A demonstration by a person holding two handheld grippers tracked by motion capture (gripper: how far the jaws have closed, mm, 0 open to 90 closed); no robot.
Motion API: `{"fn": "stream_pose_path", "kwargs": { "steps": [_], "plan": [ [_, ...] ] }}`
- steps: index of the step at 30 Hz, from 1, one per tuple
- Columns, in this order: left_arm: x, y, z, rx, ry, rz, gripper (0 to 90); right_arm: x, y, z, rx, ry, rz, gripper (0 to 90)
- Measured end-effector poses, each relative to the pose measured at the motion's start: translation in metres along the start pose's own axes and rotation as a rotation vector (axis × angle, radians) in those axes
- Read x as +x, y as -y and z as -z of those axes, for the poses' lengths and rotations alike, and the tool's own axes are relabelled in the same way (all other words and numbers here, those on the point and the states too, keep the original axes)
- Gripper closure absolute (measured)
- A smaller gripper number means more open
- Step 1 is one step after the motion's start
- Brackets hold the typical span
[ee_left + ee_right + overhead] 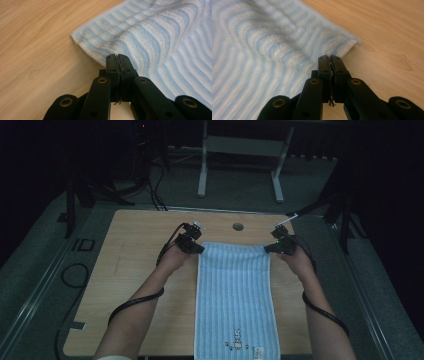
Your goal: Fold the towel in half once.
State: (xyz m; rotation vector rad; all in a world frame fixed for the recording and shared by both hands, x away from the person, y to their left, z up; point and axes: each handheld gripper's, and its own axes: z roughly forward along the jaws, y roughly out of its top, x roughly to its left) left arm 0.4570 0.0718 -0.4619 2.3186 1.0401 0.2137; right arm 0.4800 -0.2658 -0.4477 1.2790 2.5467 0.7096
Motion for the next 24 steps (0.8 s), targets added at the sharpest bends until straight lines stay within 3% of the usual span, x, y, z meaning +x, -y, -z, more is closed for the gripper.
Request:
{"fn": "stream_pose_path", "kwargs": {
  "steps": [2,5,6,7,8,9,10,11,12,13,14,21,24],
  "plan": [
    [-0.009,0.010,0.015,-0.014,0.014,-0.026,87.9,0.015,0.014,0.017,-0.028,-0.003,0.045,87.6],
    [-0.017,0.021,0.025,-0.031,0.034,-0.031,87.9,0.023,0.025,0.026,-0.038,-0.003,0.070,87.6],
    [-0.029,0.034,0.032,-0.031,0.048,-0.056,87.9,0.031,0.040,0.035,-0.053,-0.028,0.075,87.5],
    [-0.029,0.034,0.032,-0.031,0.048,-0.056,87.9,0.031,0.040,0.035,-0.053,-0.028,0.075,87.5],
    [-0.044,0.050,0.036,-0.030,0.062,-0.086,87.8,0.041,0.056,0.039,-0.048,-0.028,0.103,87.5],
    [-0.044,0.050,0.036,-0.030,0.062,-0.086,87.8,0.041,0.056,0.039,-0.048,-0.028,0.103,87.5],
    [-0.056,0.065,0.036,-0.022,0.088,-0.105,87.7,0.051,0.072,0.037,-0.036,-0.034,0.121,87.5],
    [-0.056,0.065,0.036,-0.022,0.088,-0.105,87.7,0.051,0.072,0.037,-0.036,-0.034,0.121,87.5],
    [-0.066,0.079,0.034,-0.015,0.096,-0.112,87.7,0.058,0.087,0.033,-0.025,-0.043,0.130,87.5],
    [-0.066,0.079,0.034,-0.015,0.096,-0.112,87.7,0.058,0.087,0.033,-0.025,-0.043,0.130,87.5],
    [-0.072,0.092,0.030,0.003,0.110,-0.120,87.7,0.065,0.100,0.027,0.006,-0.053,0.142,87.2],
    [-0.082,0.118,0.016,0.050,0.126,-0.128,87.3,0.079,0.132,0.014,0.031,-0.098,0.135,86.0],
    [-0.085,0.129,0.004,0.102,0.148,-0.119,87.0,0.078,0.144,0.008,0.060,-0.116,0.110,83.1]
  ]
}}
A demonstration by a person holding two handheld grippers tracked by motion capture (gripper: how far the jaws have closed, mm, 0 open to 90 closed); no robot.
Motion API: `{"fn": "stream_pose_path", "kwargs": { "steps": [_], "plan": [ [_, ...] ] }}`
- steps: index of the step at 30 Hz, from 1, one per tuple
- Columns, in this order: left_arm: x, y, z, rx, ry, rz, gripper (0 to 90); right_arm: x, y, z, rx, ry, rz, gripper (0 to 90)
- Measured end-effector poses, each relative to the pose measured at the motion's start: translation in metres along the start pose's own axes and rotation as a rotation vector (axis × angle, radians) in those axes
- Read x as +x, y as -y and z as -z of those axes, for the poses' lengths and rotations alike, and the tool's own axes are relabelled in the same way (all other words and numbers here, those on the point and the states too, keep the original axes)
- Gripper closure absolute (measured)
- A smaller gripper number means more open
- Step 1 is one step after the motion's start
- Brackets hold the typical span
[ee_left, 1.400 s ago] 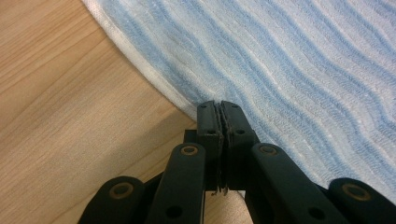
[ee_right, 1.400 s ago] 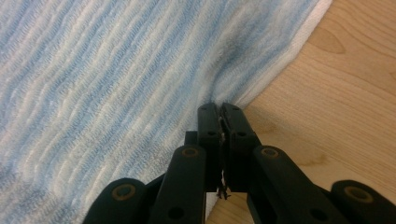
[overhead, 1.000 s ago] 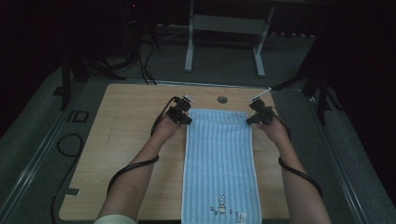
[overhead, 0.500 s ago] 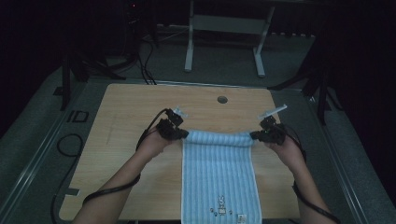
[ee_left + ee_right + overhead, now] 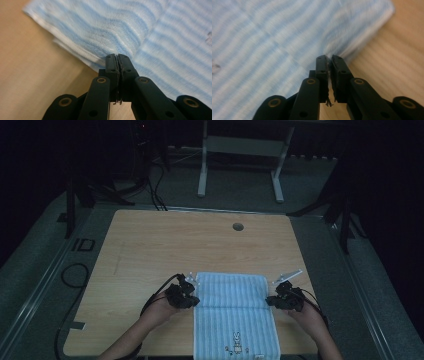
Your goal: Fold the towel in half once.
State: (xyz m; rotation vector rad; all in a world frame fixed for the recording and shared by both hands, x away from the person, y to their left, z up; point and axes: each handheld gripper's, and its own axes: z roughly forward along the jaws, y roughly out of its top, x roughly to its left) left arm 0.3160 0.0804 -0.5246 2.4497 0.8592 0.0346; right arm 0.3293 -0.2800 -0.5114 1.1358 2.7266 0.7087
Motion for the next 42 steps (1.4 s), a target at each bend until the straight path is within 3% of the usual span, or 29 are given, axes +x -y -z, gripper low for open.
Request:
{"fn": "stream_pose_path", "kwargs": {
  "steps": [1,2,4,5,7,10,14,19,20,23,35,42],
  "plan": [
    [0.000,0.000,0.000,0.000,0.000,0.000,86.8,0.000,0.000,0.000,0.000,0.000,0.000,83.1],
    [0.000,0.003,-0.003,0.026,0.029,0.012,86.1,-0.002,0.003,-0.002,0.026,0.012,0.000,77.2],
    [0.000,0.003,0.000,0.025,0.022,0.015,77.4,-0.003,0.004,0.002,0.012,0.012,-0.009,74.5],
    [-0.001,0.003,0.004,0.024,0.005,0.005,77.4,-0.003,0.004,0.002,0.012,0.012,-0.009,74.5],
    [-0.003,0.002,0.016,-0.012,-0.030,-0.003,62.5,-0.001,0.003,0.010,0.000,0.041,0.006,71.2],
    [-0.009,-0.003,0.029,-0.066,-0.044,-0.017,55.2,0.006,-0.004,0.023,-0.047,0.038,0.028,69.4],
    [-0.014,-0.010,0.018,-0.058,-0.035,-0.038,51.1,0.018,-0.014,0.020,-0.030,0.020,0.069,62.9],
    [-0.012,-0.014,-0.007,-0.007,-0.031,-0.053,49.6,0.022,-0.017,-0.003,0.036,0.012,0.107,54.6],
    [-0.010,-0.014,-0.015,0.008,-0.032,-0.051,49.6,0.021,-0.017,-0.013,0.079,0.030,0.112,51.4],
    [-0.008,-0.015,-0.017,-0.003,-0.030,-0.045,49.8,0.021,-0.018,-0.022,0.101,0.031,0.124,49.6],
    [0.007,-0.030,-0.022,0.009,-0.049,-0.042,50.9,0.004,-0.033,-0.029,0.115,0.009,0.126,43.9],
    [0.028,-0.040,-0.025,-0.001,-0.051,-0.024,50.9,-0.008,-0.051,-0.038,0.116,0.033,0.117,42.4]
  ]
}}
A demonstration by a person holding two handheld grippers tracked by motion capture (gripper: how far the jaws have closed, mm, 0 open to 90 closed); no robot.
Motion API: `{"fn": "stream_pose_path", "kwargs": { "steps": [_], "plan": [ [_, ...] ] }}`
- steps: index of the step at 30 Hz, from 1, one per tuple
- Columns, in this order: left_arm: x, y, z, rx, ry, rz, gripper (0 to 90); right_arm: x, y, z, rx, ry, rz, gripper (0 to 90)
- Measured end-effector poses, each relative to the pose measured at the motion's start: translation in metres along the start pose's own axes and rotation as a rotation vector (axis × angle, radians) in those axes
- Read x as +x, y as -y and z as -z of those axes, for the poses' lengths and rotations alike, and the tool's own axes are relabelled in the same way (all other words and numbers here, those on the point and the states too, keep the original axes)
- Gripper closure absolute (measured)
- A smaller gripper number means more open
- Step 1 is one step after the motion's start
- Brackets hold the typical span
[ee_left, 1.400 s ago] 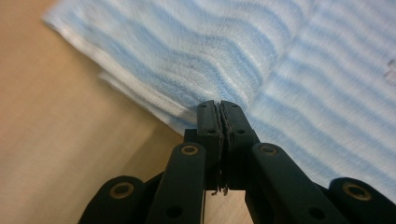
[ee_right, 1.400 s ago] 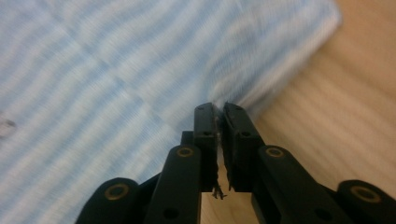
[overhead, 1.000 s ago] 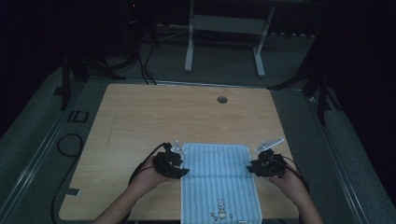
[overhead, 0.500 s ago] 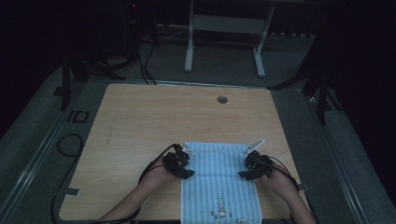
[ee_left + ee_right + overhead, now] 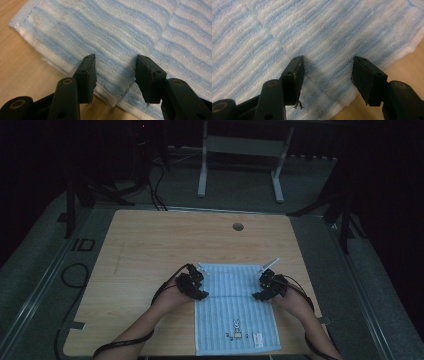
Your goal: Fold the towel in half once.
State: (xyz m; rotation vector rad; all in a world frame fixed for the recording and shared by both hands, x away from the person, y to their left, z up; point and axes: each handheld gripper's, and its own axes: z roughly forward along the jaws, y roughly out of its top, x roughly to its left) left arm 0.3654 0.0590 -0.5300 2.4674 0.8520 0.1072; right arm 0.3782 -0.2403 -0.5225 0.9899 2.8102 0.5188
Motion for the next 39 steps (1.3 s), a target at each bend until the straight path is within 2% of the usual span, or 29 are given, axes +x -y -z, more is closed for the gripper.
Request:
{"fn": "stream_pose_path", "kwargs": {
  "steps": [3,6,10,18,20,21,23,25,28,31,33,35,36,39],
  "plan": [
    [0.012,-0.005,-0.001,0.000,-0.013,0.015,51.4,-0.005,-0.009,-0.003,-0.001,0.005,-0.001,42.5],
    [0.020,-0.010,-0.003,0.008,-0.037,0.011,51.4,-0.010,-0.019,-0.007,0.007,0.019,0.000,42.6],
    [0.029,-0.013,-0.004,0.005,-0.046,0.032,51.4,-0.015,-0.029,-0.011,0.011,0.024,-0.002,42.6],
    [0.031,-0.013,-0.004,0.006,-0.045,0.039,51.3,-0.018,-0.030,-0.012,-0.017,0.022,-0.019,42.3],
    [0.031,-0.015,0.002,0.002,-0.041,0.045,51.2,-0.018,-0.030,-0.008,-0.011,0.021,-0.018,42.6],
    [0.031,-0.017,0.006,-0.006,-0.045,0.042,50.8,-0.018,-0.030,-0.004,-0.024,0.035,-0.014,42.7],
    [0.034,-0.024,0.017,-0.016,-0.073,0.038,48.7,-0.022,-0.033,0.008,-0.057,0.021,-0.028,42.7],
    [0.042,-0.032,0.026,-0.028,-0.100,0.049,47.9,-0.030,-0.039,0.020,-0.077,0.037,-0.038,42.7],
    [0.057,-0.045,0.034,-0.035,-0.138,0.090,45.6,-0.047,-0.051,0.033,-0.101,0.061,-0.078,42.7],
    [0.072,-0.057,0.030,-0.018,-0.159,0.115,43.1,-0.065,-0.065,0.036,-0.120,0.062,-0.139,43.7],
    [0.082,-0.062,0.025,-0.015,-0.154,0.139,42.2,-0.076,-0.073,0.033,-0.119,0.059,-0.176,45.3],
    [0.089,-0.067,0.019,-0.020,-0.166,0.164,42.2,-0.085,-0.080,0.025,-0.100,0.060,-0.209,45.6],
    [0.093,-0.068,0.015,-0.010,-0.155,0.180,41.8,-0.089,-0.082,0.021,-0.085,0.059,-0.229,47.0],
    [0.100,-0.071,0.001,0.008,-0.154,0.191,39.3,-0.100,-0.086,0.006,-0.042,0.048,-0.276,47.6]
  ]
}}
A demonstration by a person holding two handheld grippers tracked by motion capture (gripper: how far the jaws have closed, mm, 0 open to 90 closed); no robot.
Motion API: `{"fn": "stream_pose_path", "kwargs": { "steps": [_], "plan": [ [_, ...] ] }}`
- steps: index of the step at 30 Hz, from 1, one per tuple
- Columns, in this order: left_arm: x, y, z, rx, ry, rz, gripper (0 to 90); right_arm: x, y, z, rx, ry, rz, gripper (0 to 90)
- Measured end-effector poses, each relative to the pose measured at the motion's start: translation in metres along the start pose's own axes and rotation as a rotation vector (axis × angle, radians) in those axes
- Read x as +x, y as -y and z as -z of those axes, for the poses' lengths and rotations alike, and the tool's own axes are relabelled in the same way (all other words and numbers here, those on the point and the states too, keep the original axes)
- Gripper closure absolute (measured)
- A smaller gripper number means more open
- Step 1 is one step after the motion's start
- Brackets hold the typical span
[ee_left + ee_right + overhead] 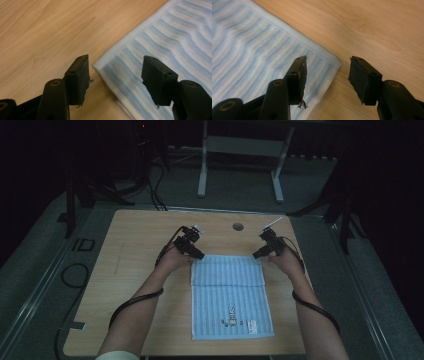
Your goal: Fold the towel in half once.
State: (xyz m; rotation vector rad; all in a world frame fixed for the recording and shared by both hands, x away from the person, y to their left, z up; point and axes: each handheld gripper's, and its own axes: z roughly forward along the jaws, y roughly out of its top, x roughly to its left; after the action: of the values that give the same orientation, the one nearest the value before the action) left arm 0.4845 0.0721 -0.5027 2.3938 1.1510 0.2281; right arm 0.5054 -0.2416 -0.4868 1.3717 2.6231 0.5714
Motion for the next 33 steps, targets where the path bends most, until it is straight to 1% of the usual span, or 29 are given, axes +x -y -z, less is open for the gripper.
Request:
{"fn": "stream_pose_path", "kwargs": {
  "steps": [2,4,5,7,8,10,11,13,14,15,16,18,20,21,23,24,25,27,29,30,31,33],
  "plan": [
    [0.003,-0.001,-0.010,0.019,-0.001,0.016,39.3,-0.005,-0.001,-0.010,0.025,-0.003,-0.029,48.2],
    [0.005,-0.001,-0.017,0.035,-0.017,0.017,39.4,-0.009,0.000,-0.018,0.045,-0.001,-0.042,49.7],
    [0.006,-0.001,-0.020,0.039,-0.016,0.023,41.2,-0.011,0.001,-0.022,0.056,0.000,-0.049,50.4],
    [0.007,0.000,-0.023,0.036,-0.016,0.023,44.0,-0.013,0.002,-0.027,0.066,0.003,-0.047,52.8],
    [0.008,0.001,-0.025,0.040,-0.014,0.030,45.4,-0.013,0.003,-0.029,0.066,0.007,-0.047,53.7],
    [0.008,0.003,-0.028,0.049,-0.013,0.030,47.7,-0.013,0.002,-0.031,0.060,0.015,-0.044,58.2],
    [0.008,0.004,-0.029,0.039,-0.015,0.026,48.3,-0.012,0.001,-0.031,0.062,0.018,-0.039,59.5],
    [0.008,0.005,-0.029,0.029,-0.012,0.038,49.6,-0.009,0.000,-0.034,0.074,0.013,-0.030,62.7],
    [0.007,0.005,-0.028,0.027,-0.011,0.033,52.0,-0.007,0.001,-0.035,0.075,0.018,-0.018,65.7],
    [0.004,0.006,-0.028,0.026,-0.025,0.013,54.4,-0.006,0.001,-0.035,0.072,0.025,-0.011,67.5],
    [0.002,0.006,-0.028,0.023,-0.027,0.000,56.7,-0.005,0.001,-0.035,0.071,0.033,-0.008,70.9],
    [0.000,0.007,-0.028,0.019,-0.021,0.000,64.7,-0.004,0.002,-0.035,0.063,0.040,-0.008,76.9],
    [0.000,0.006,-0.028,0.016,0.007,0.015,78.7,-0.002,0.002,-0.035,0.063,0.034,0.006,80.6],
    [-0.001,0.005,-0.028,0.021,0.011,0.015,81.6,0.000,0.002,-0.035,0.069,0.039,0.016,81.7],
    [0.000,0.004,-0.027,0.027,0.016,0.027,83.1,0.002,0.001,-0.034,0.073,0.041,0.027,82.4],
    [0.000,0.004,-0.025,0.022,0.013,0.026,83.3,0.002,0.001,-0.032,0.069,0.037,0.032,82.5],
    [-0.001,0.003,-0.022,0.006,0.020,0.033,83.5,0.002,0.000,-0.029,0.059,0.032,0.032,82.5],
    [-0.001,0.001,-0.012,-0.026,0.028,0.024,83.8,0.001,-0.002,-0.019,0.037,0.028,0.037,82.4],
    [0.000,-0.002,0.000,-0.062,0.051,0.029,83.8,0.001,-0.004,-0.007,0.010,0.033,0.044,82.4],
    [0.000,-0.004,0.012,-0.094,0.056,0.018,83.7,0.002,-0.005,-0.002,-0.004,0.031,0.044,82.4],
    [-0.001,-0.005,0.018,-0.110,0.059,0.018,83.7,0.003,-0.007,0.009,-0.030,0.027,0.057,82.4],
    [-0.002,-0.005,0.035,-0.148,0.072,-0.005,83.7,0.005,-0.008,0.023,-0.055,0.030,0.078,82.4]
  ]
}}
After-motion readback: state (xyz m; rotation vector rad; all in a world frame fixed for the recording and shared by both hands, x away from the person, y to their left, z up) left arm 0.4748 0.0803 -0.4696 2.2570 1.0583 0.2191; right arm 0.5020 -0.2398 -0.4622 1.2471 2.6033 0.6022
